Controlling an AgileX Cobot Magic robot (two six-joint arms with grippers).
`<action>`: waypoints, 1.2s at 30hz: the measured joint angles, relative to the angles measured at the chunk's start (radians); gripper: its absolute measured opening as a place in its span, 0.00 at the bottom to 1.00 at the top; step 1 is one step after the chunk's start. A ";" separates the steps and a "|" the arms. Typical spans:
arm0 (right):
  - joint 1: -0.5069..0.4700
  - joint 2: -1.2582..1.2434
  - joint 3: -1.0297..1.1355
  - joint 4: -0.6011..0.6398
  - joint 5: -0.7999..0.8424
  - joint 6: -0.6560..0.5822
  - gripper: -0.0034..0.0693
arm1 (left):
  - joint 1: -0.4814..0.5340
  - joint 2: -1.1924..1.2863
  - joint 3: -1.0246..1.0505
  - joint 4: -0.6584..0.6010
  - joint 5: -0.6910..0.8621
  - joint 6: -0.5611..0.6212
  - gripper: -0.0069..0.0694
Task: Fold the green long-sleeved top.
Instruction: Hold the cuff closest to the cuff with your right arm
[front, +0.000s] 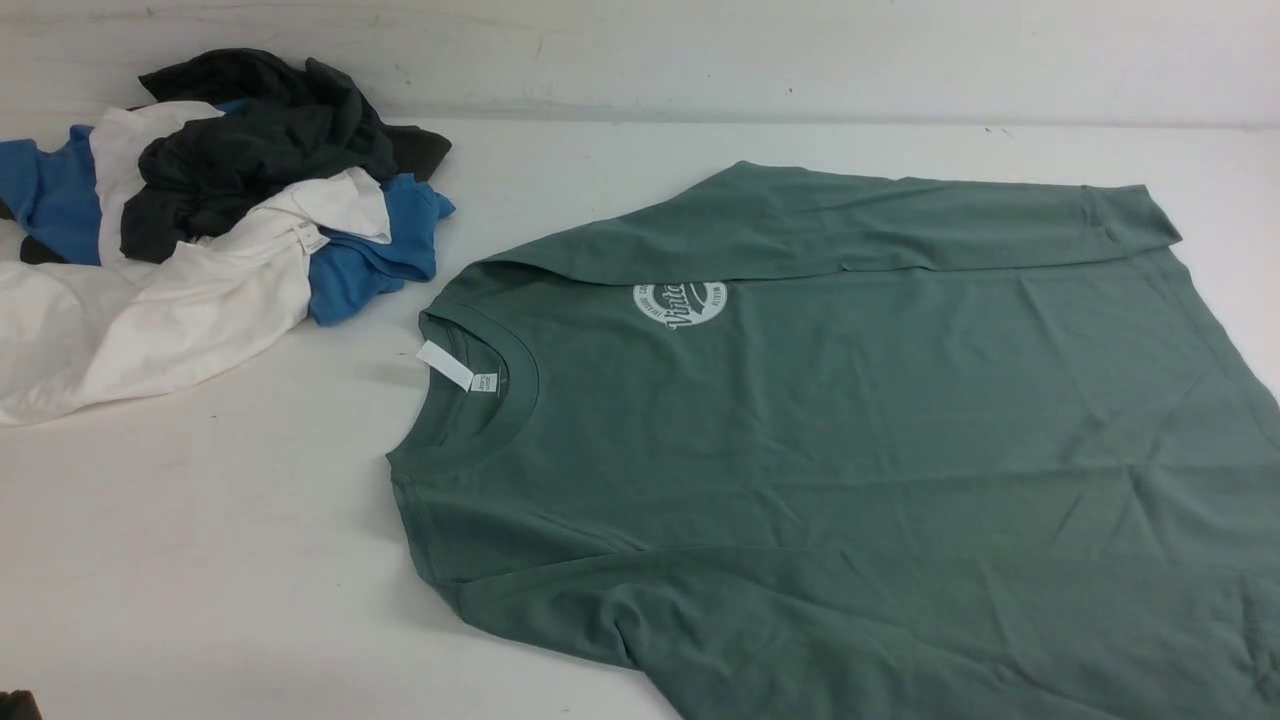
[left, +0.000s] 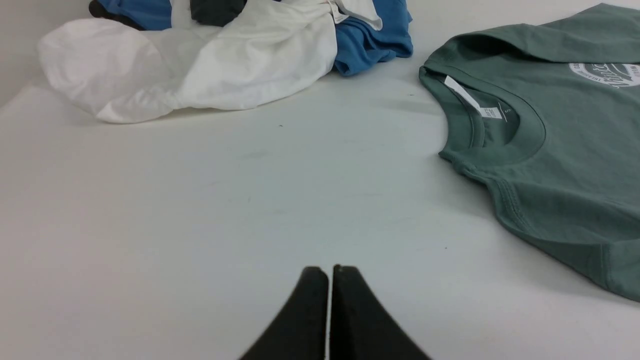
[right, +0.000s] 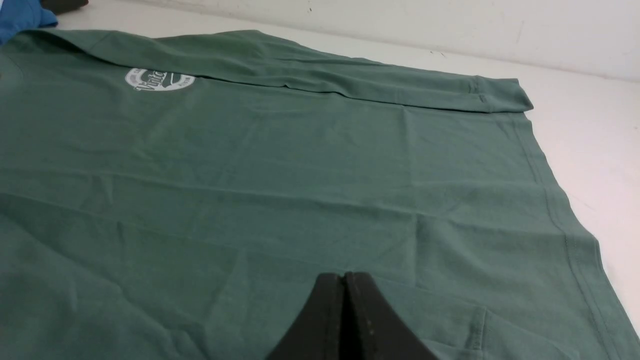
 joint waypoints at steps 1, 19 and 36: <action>0.000 0.000 0.000 0.000 0.000 0.000 0.03 | 0.000 0.000 0.000 0.000 0.000 0.000 0.09; 0.000 0.000 0.000 -0.019 0.001 0.000 0.03 | 0.000 0.000 0.000 0.000 0.000 0.000 0.09; 0.000 0.000 0.004 0.321 -0.173 0.321 0.03 | 0.000 0.000 0.000 -0.093 0.000 -0.069 0.09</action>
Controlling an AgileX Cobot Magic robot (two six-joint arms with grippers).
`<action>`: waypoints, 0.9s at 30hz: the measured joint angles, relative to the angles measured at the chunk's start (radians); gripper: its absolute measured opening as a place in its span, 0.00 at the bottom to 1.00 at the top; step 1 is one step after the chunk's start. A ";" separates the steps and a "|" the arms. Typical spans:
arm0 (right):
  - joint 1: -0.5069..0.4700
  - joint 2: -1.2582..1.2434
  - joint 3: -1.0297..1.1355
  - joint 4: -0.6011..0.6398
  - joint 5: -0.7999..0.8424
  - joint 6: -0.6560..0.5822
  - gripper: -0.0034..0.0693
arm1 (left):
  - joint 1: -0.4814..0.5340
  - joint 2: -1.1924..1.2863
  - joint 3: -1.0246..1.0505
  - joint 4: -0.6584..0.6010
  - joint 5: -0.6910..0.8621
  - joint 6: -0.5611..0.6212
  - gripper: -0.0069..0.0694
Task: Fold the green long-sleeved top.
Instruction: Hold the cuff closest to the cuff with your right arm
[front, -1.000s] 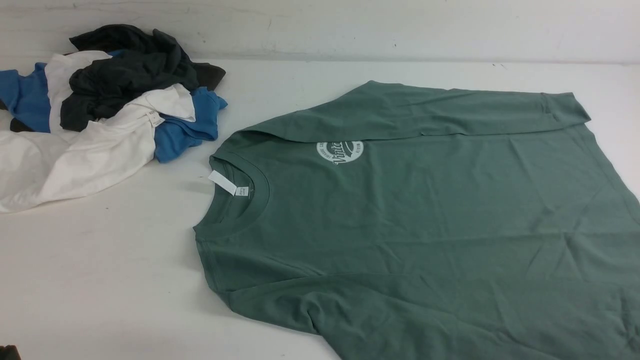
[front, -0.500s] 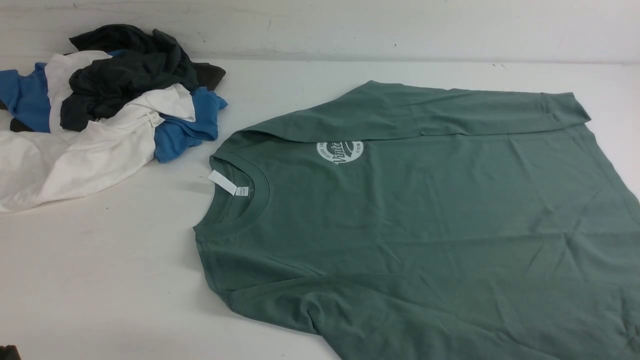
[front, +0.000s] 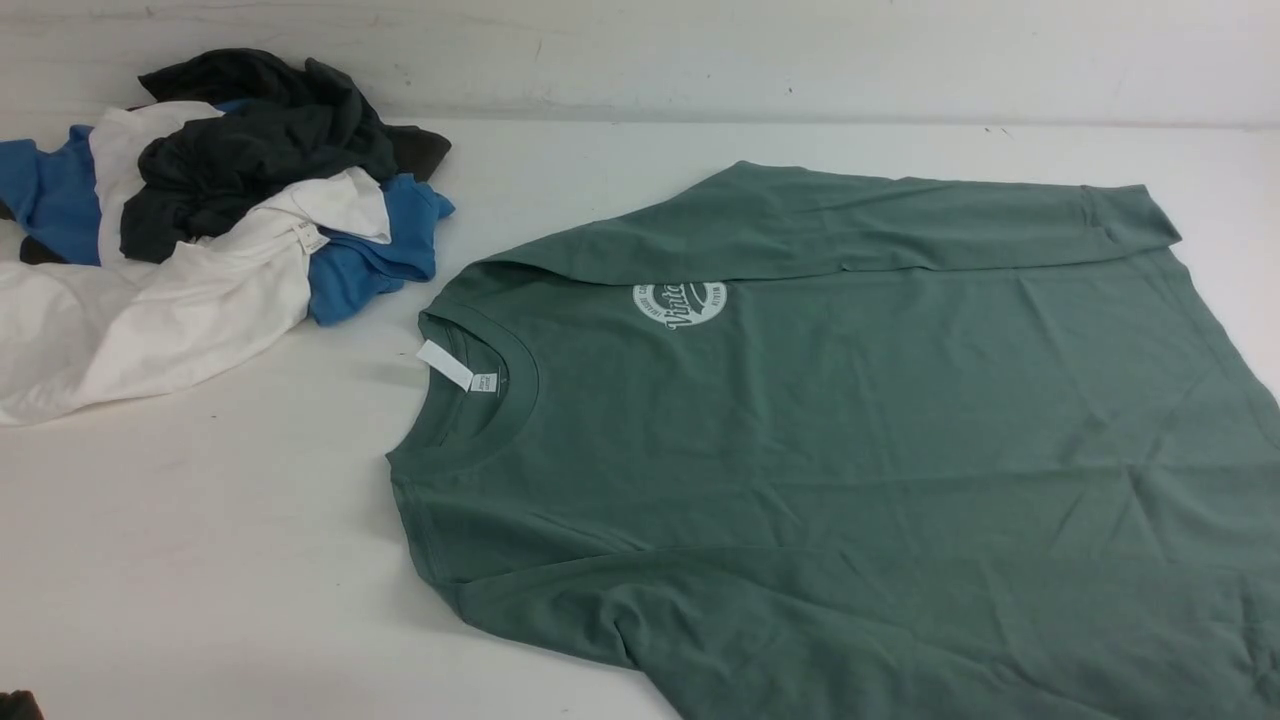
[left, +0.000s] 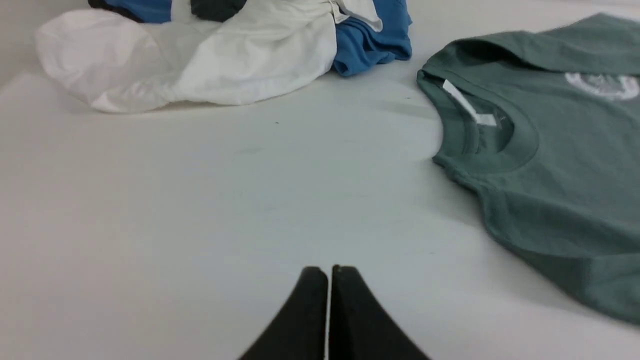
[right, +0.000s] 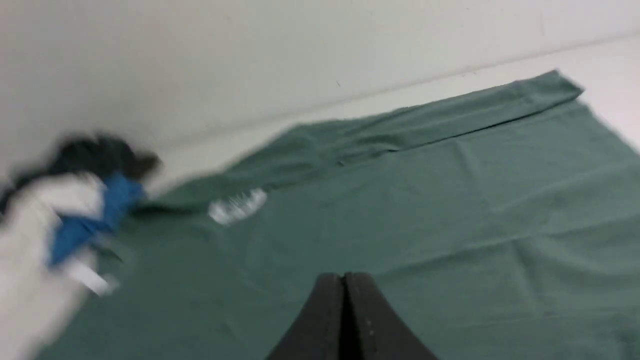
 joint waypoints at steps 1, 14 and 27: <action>0.000 0.000 0.000 0.070 -0.015 0.053 0.03 | 0.000 0.000 0.000 -0.084 0.000 -0.042 0.09; 0.000 0.000 0.000 0.283 -0.036 0.162 0.03 | 0.000 0.000 0.004 -0.787 -0.009 -0.323 0.09; 0.000 0.289 -0.644 -0.031 0.332 -0.229 0.03 | -0.003 0.111 -0.365 -0.881 -0.186 0.167 0.09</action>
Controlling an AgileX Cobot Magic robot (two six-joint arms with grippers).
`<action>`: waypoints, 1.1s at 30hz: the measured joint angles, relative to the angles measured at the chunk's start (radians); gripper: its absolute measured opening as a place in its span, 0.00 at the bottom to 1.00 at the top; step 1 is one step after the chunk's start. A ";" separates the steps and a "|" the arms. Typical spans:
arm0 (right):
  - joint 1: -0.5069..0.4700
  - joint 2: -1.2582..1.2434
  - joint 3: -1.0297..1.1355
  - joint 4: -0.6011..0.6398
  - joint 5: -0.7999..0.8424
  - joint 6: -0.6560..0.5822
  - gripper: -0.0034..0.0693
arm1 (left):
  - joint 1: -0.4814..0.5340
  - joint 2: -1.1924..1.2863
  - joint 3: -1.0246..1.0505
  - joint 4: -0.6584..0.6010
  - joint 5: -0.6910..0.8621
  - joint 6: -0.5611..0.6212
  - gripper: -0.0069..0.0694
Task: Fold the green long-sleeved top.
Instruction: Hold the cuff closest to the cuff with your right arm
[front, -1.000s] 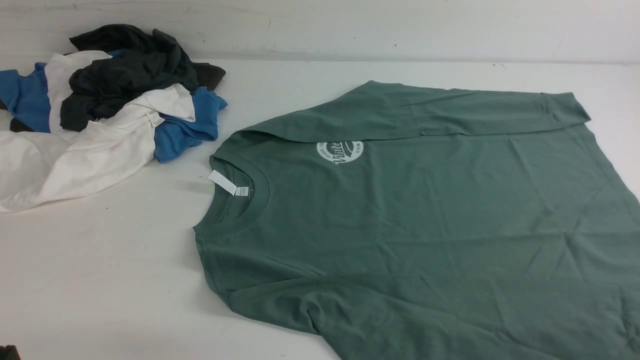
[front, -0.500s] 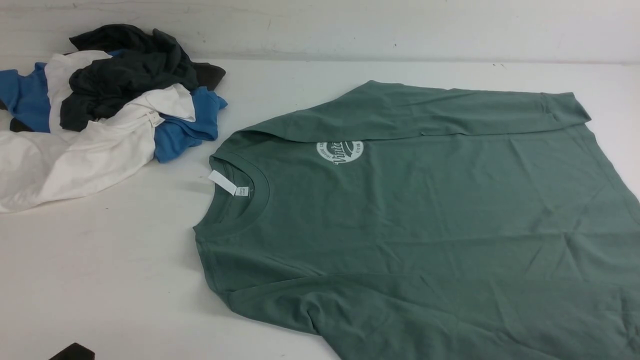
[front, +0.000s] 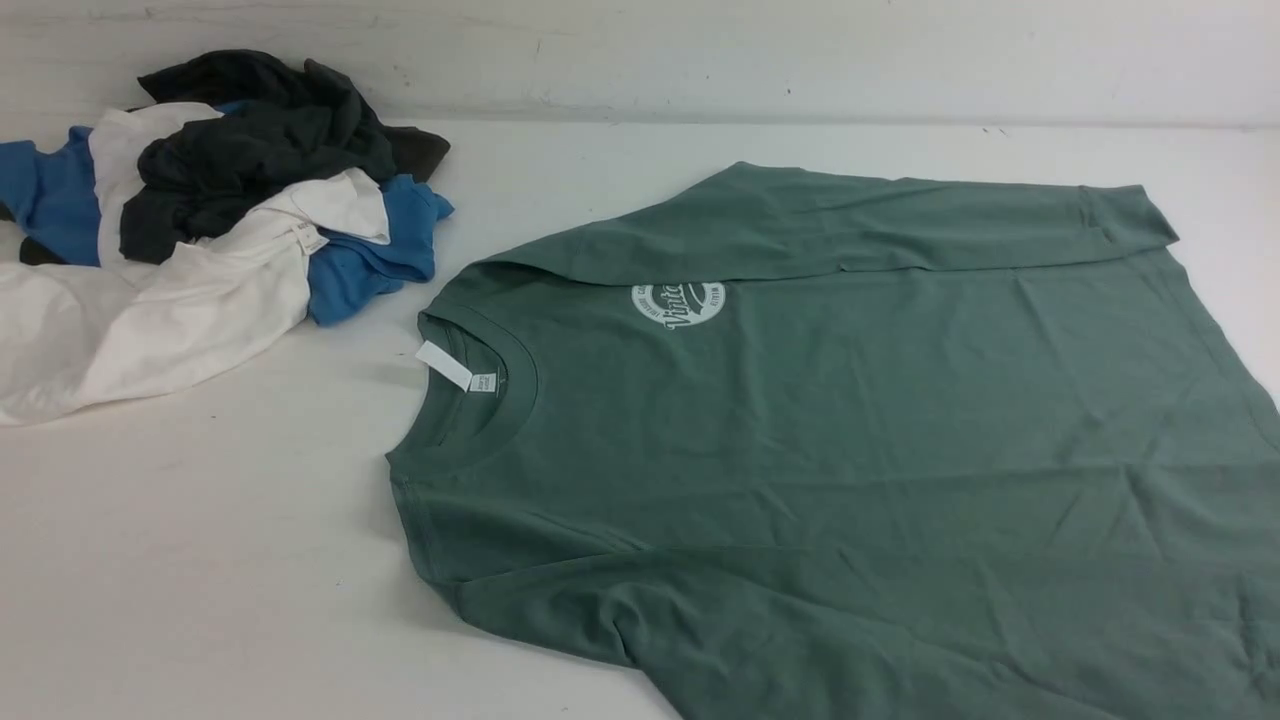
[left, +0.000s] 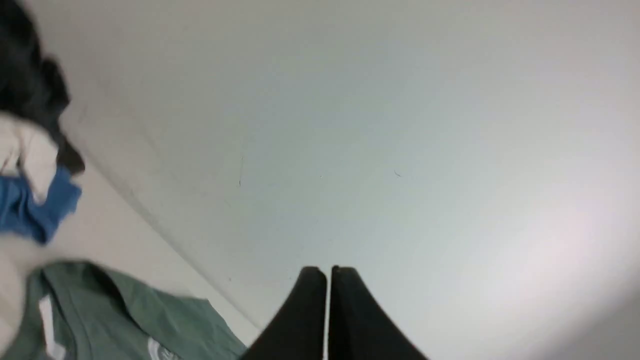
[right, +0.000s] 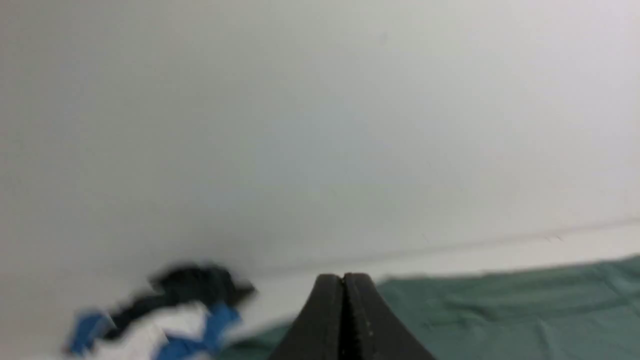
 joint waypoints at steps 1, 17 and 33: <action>0.000 0.073 -0.060 -0.058 0.117 -0.005 0.03 | 0.000 0.051 -0.038 0.001 0.039 0.055 0.09; -0.042 0.879 -0.218 -0.409 0.588 0.152 0.03 | -0.002 0.964 -0.273 0.096 0.779 0.473 0.09; -0.367 1.346 -0.466 -0.233 0.529 -0.036 0.10 | -0.002 1.020 -0.295 0.121 0.767 0.524 0.09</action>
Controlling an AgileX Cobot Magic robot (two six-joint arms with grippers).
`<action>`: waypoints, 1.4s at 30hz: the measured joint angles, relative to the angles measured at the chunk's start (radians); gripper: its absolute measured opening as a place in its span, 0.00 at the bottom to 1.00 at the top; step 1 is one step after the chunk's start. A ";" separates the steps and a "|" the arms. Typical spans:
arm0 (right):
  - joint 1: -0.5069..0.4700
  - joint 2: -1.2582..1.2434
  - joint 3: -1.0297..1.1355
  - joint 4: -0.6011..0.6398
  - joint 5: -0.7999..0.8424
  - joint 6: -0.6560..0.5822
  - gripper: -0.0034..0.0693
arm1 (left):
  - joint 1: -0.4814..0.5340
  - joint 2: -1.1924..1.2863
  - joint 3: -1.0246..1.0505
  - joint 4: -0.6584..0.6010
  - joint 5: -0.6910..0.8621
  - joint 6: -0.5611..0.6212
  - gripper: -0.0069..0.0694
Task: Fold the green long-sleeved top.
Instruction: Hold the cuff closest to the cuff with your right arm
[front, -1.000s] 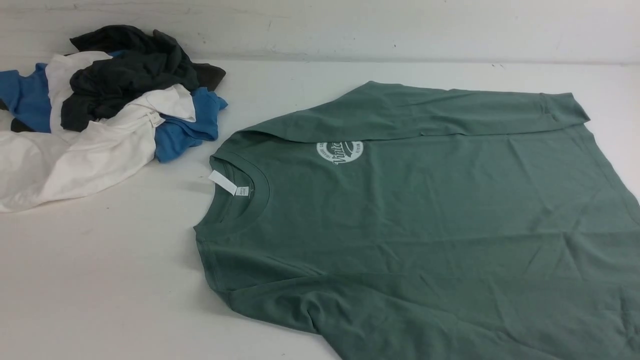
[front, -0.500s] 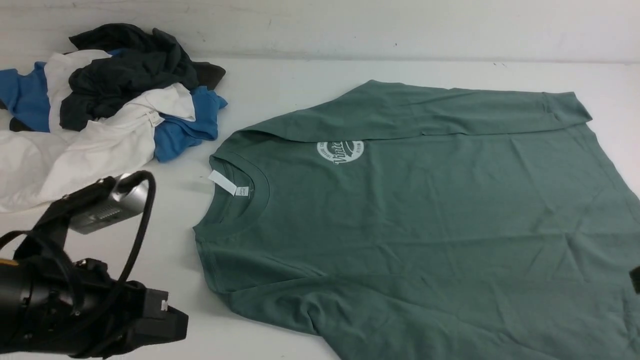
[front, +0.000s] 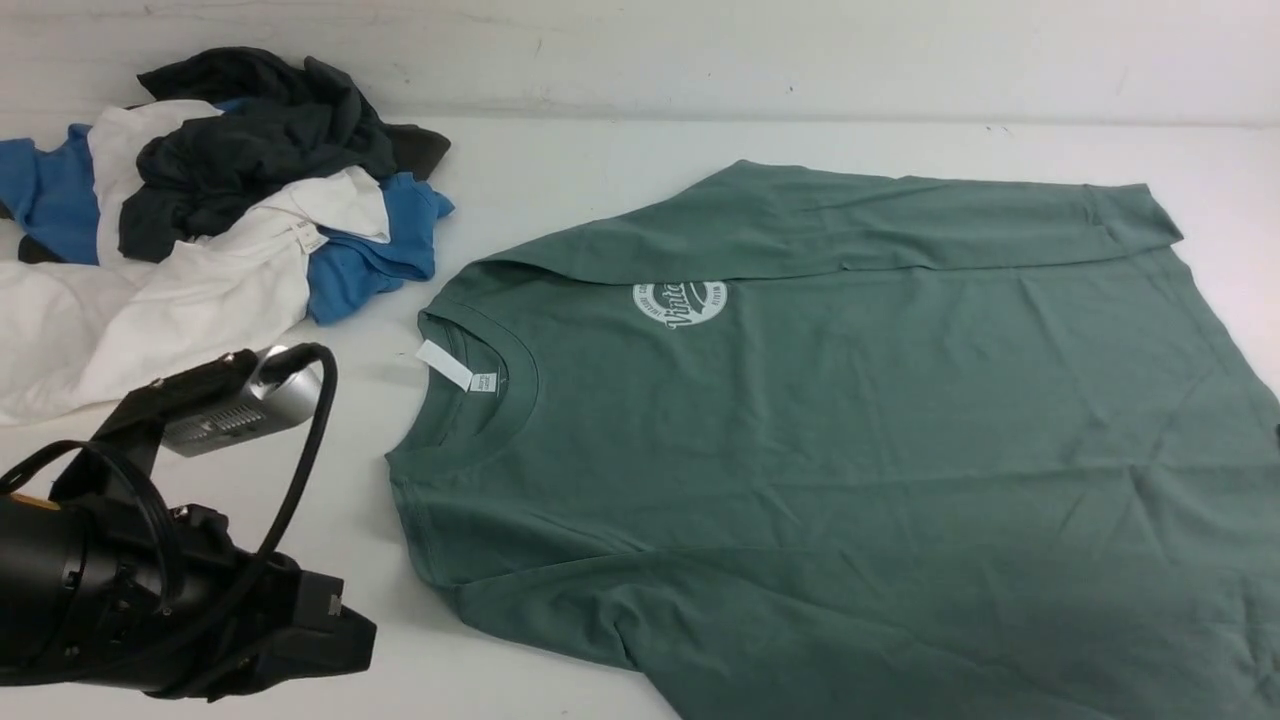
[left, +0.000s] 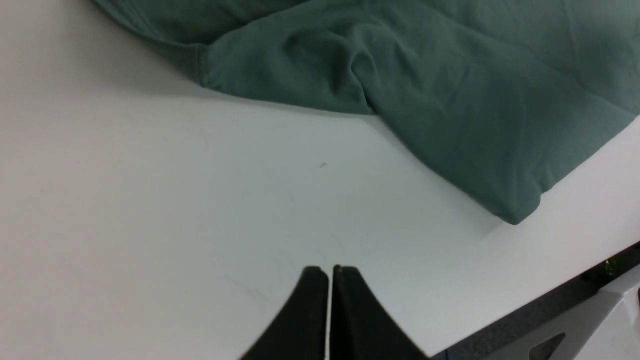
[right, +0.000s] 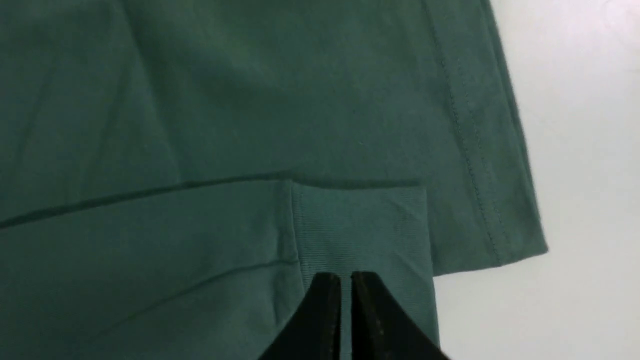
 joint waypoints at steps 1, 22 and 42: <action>0.000 0.031 0.000 0.000 -0.013 -0.004 0.15 | 0.000 0.000 0.000 0.000 -0.002 0.002 0.09; 0.000 0.252 -0.028 -0.114 -0.053 -0.009 0.53 | 0.000 0.000 0.000 0.001 -0.033 0.066 0.09; 0.000 0.044 -0.047 -0.087 0.132 0.017 0.03 | 0.000 0.000 0.000 0.001 -0.041 0.067 0.09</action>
